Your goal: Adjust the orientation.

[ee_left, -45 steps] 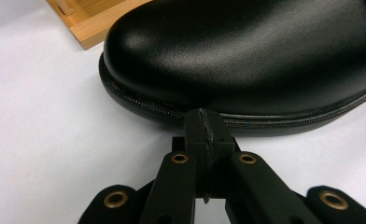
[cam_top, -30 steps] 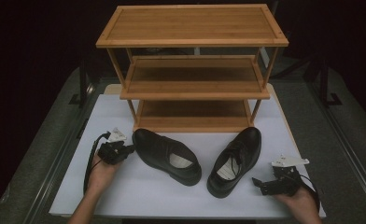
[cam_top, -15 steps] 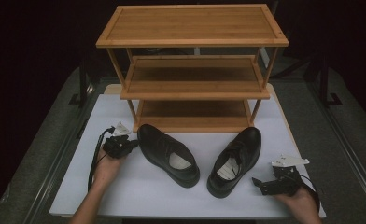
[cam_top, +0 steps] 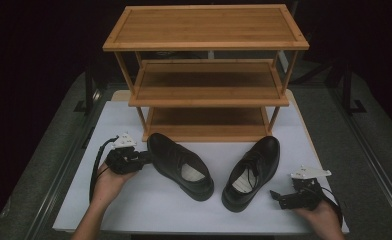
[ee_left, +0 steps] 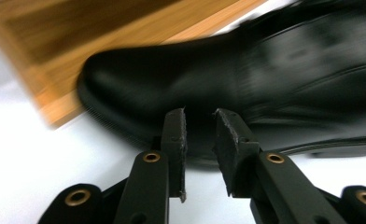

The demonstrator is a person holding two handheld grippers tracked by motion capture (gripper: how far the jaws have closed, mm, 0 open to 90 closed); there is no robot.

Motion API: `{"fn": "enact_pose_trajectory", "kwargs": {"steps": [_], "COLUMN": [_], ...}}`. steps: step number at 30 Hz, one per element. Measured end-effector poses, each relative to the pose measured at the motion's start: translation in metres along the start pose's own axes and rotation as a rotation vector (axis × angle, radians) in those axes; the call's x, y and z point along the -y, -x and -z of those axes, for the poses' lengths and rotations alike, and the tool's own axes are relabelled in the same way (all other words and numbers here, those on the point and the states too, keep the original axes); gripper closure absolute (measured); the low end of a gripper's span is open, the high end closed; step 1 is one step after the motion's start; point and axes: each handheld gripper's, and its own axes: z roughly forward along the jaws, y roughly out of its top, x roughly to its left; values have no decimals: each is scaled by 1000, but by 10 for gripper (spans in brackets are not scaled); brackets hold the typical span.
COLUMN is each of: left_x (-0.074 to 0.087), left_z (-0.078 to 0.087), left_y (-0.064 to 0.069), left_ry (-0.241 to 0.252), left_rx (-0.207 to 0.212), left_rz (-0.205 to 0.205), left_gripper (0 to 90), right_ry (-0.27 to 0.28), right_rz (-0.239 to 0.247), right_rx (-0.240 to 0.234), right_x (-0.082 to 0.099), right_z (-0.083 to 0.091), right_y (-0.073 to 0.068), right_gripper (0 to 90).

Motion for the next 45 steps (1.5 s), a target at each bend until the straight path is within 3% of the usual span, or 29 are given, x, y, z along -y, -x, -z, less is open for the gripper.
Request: {"fn": "enact_pose_trajectory", "kwargs": {"steps": [1,2,4,5,8,13,24,29,31,34,45], "left_x": [-7,-7,-15,-21,-27,-40,-44,-43,-43,-43,-28], "left_z": [3,3,4,5,5,-4,-38,-49,-49,-48,-24], "left_y": [10,10,23,33,44,74,110,118,117,117,118], "left_ry": [9,9,27,41,54,68,8,-17,-22,-32,-43], "left_rx": [33,33,69,106,140,235,357,359,361,367,381], "left_rz": [-17,-17,-41,-54,-76,-126,-176,-202,-183,-174,-184], "left_gripper": [697,694,689,688,682,673,652,703,778,791,799], "right_ry": [0,0,0,0,0,0,0,0,0,0,1], "right_rz": [0,0,0,0,0,0,-1,-1,-1,-1,-1], "right_rx": [0,0,0,0,0,0,0,0,0,0,0], "right_x": [0,0,0,0,0,0,0,0,0,0,0], "right_z": [0,0,0,0,0,0,0,0,0,0,0], "right_y": [0,0,0,0,0,0,0,0,0,0,0], "right_gripper": [23,23,23,23,23,23,23,23,23,23,23]}}
